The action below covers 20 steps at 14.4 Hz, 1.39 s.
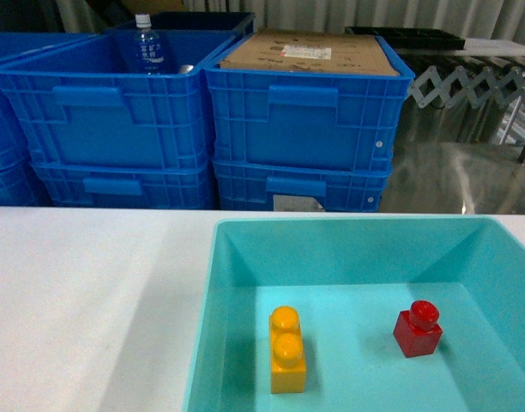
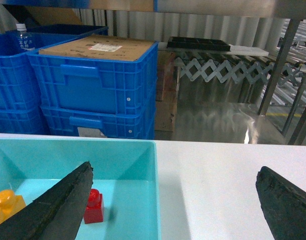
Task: Pick red block from blue box to shelf
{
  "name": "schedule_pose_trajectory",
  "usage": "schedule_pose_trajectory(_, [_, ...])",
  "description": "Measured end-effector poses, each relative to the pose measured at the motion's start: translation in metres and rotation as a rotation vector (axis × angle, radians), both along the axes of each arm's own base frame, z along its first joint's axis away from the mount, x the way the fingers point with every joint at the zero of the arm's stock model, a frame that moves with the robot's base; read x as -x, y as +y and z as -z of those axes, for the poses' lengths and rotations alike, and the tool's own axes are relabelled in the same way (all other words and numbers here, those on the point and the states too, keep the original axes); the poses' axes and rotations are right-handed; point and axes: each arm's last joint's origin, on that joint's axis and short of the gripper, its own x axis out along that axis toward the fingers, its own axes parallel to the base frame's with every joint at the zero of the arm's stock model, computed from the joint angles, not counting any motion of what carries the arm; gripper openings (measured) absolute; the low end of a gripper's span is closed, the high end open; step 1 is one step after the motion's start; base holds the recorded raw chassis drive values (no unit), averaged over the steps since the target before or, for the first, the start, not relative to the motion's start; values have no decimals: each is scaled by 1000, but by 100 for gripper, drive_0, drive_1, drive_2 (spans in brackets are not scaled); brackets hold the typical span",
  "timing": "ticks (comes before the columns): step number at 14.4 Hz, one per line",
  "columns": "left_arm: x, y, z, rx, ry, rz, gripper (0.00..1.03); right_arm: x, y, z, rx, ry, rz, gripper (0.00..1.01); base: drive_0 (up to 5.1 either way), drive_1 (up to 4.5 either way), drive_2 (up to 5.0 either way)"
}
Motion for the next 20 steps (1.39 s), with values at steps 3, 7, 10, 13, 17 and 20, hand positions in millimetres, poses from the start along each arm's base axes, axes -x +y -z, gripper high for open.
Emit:
schedule_pose_trajectory(3, [0,0,0,0,0,0,98,0,0,0,0,-1,0,98,0,0,0])
schedule_pose_trajectory(7, [0,0,0,0,0,0,98,-20,5,-8,-14,21,-47,98,0,0,0])
schedule_pose_trajectory(10, [0,0,0,0,0,0,98,-49,22,-39,-54,92,-206,98,0,0,0])
schedule_pose_trajectory(13, [0,0,0,0,0,0,98,-64,33,-45,-58,154,-266,98,0,0,0])
schedule_pose_trajectory(17, [0,0,0,0,0,0,98,-101,51,-60,-53,202,-335,98,0,0,0])
schedule_pose_trajectory(20, [0,0,0,0,0,0,98,-129,58,-48,-41,305,-352,98,0,0,0])
